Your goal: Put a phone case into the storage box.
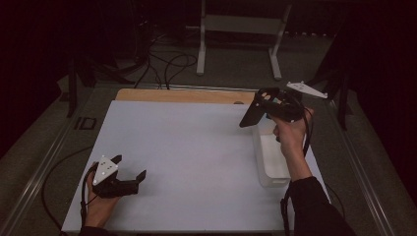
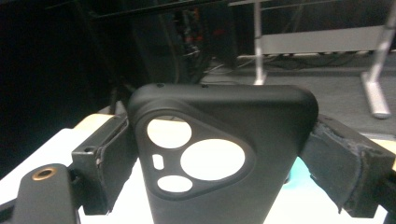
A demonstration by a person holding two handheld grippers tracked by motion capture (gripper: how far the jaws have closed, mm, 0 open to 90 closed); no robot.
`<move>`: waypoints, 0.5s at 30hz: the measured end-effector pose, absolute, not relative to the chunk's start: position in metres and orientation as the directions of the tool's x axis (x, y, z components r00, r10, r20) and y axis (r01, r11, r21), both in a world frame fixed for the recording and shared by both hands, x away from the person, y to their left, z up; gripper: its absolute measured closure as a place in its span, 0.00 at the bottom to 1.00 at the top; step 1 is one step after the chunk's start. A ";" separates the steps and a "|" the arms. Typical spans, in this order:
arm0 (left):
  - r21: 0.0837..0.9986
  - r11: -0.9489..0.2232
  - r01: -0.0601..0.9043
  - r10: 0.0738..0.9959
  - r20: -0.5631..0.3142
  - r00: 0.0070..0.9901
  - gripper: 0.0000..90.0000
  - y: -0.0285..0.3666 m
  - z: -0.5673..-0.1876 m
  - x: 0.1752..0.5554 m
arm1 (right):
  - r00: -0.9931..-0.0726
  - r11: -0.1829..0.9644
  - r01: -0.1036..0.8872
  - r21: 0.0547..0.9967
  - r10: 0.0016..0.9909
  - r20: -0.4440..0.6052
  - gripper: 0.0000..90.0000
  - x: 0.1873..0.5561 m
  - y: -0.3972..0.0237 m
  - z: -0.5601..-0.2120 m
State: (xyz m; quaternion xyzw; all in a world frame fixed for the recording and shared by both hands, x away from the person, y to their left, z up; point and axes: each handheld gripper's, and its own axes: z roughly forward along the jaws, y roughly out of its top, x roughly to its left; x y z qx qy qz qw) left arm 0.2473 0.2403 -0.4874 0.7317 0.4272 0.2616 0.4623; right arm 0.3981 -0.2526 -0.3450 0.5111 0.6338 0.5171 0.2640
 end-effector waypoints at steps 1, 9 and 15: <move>0.899 -0.210 0.383 0.867 -0.010 0.499 0.01 0.240 -0.487 0.247 | -0.327 -0.057 0.372 0.926 0.926 0.188 0.16 0.399 -0.254 -0.344; 0.901 -0.206 0.382 0.866 -0.015 0.500 0.01 0.240 -0.487 0.247 | -0.260 -0.029 0.373 0.927 0.956 0.135 0.16 0.408 -0.262 -0.340; 0.905 -0.199 0.376 0.866 -0.017 0.500 0.01 0.241 -0.486 0.246 | -0.198 -0.001 0.391 0.921 0.976 0.085 0.16 0.417 -0.267 -0.346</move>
